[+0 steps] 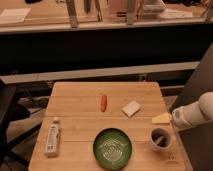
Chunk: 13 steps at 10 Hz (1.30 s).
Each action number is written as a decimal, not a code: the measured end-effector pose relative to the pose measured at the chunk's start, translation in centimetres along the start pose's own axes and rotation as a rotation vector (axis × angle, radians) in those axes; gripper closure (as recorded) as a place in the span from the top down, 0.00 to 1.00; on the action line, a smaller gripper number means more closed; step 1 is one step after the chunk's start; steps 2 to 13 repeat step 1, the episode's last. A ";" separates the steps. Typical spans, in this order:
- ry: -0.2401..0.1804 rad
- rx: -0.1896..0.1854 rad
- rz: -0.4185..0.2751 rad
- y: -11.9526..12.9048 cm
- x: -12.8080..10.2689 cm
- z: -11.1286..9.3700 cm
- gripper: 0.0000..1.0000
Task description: Place the eraser in the ceramic cup
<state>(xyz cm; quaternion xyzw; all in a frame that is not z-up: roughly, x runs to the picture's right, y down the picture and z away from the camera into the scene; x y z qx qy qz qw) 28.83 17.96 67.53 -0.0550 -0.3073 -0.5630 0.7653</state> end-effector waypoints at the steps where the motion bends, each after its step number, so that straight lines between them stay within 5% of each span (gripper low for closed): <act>1: 0.005 0.000 -0.003 -0.4 -0.1 -0.3 0.80; 13: 0.005 0.000 -0.003 -0.4 -0.1 -0.3 0.80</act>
